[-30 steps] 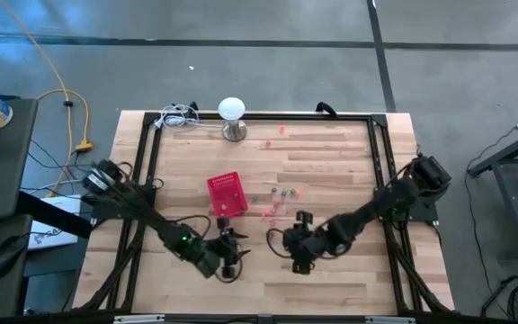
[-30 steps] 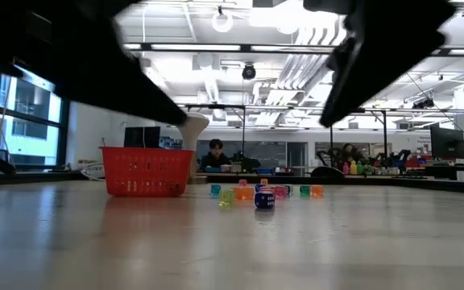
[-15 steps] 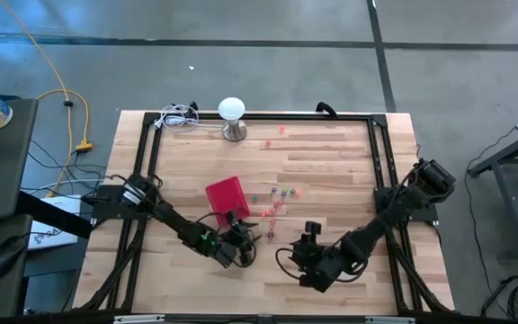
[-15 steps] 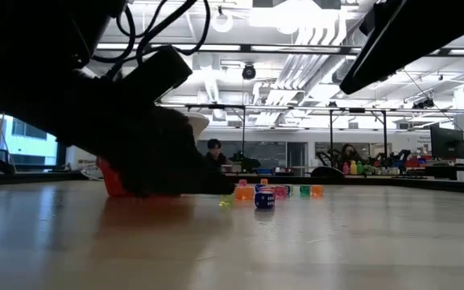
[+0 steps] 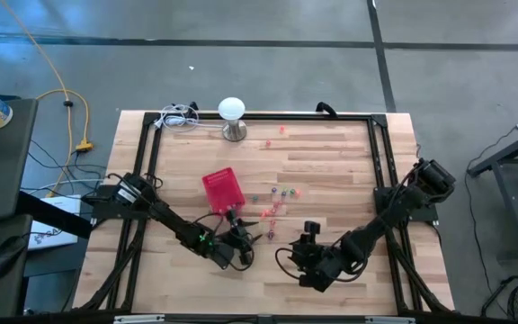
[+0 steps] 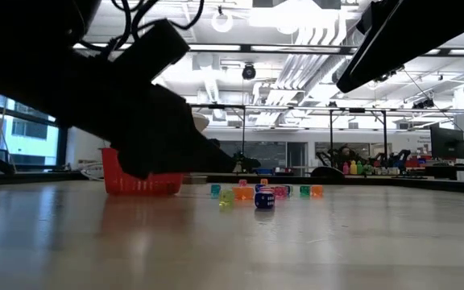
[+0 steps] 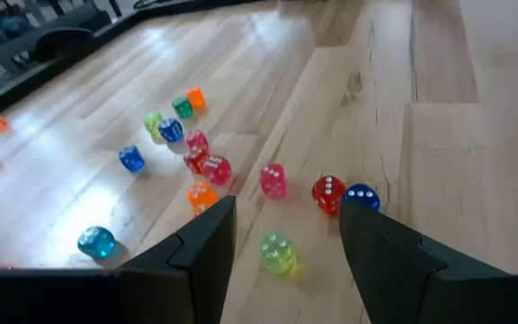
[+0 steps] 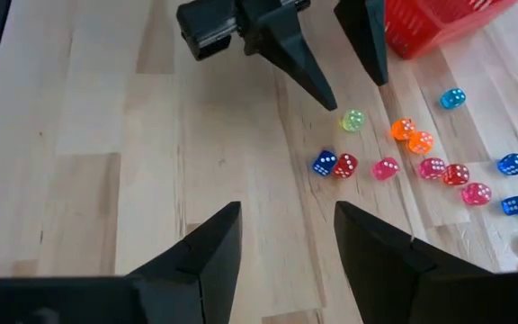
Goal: Pick & Place Dice
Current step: Put the yellow die into the red basket
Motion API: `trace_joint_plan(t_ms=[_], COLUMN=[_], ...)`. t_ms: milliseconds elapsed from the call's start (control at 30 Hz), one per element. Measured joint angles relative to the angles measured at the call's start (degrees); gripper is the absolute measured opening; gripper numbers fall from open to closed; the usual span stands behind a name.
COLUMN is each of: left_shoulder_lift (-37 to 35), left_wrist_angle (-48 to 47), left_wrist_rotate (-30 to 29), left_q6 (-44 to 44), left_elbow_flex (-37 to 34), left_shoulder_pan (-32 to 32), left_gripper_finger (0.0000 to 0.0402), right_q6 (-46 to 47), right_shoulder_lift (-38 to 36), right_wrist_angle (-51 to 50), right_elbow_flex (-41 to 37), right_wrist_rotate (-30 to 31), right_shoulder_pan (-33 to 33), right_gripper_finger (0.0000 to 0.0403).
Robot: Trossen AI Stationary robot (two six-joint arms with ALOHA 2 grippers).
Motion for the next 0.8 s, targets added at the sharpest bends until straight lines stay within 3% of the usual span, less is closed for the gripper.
trace_joint_plan(t_ms=[233,467,800], left_shoulder_lift=[0.0,0.5,5.1], left_wrist_angle=[0.1,0.0,1.1], left_wrist_rotate=[-0.2,-0.1,-0.3], left_q6=[-1.4,-8.4,-12.5], left_elbow_flex=[0.0,0.0,0.0], left_shoulder_pan=[-0.9,-3.8,-2.3], left_gripper_finger=[0.019,0.019,0.019], right_q6=[0.0,0.0,0.0], right_shoulder_lift=[0.0,0.0,0.0], right_wrist_angle=[0.1,0.1,1.4], right_elbow_flex=[0.0,0.0,0.0], right_wrist_rotate=[0.0,0.0,0.0], right_shoulder_pan=[0.0,0.0,0.0], right_gripper_finger=[0.0169,0.0169,0.0169])
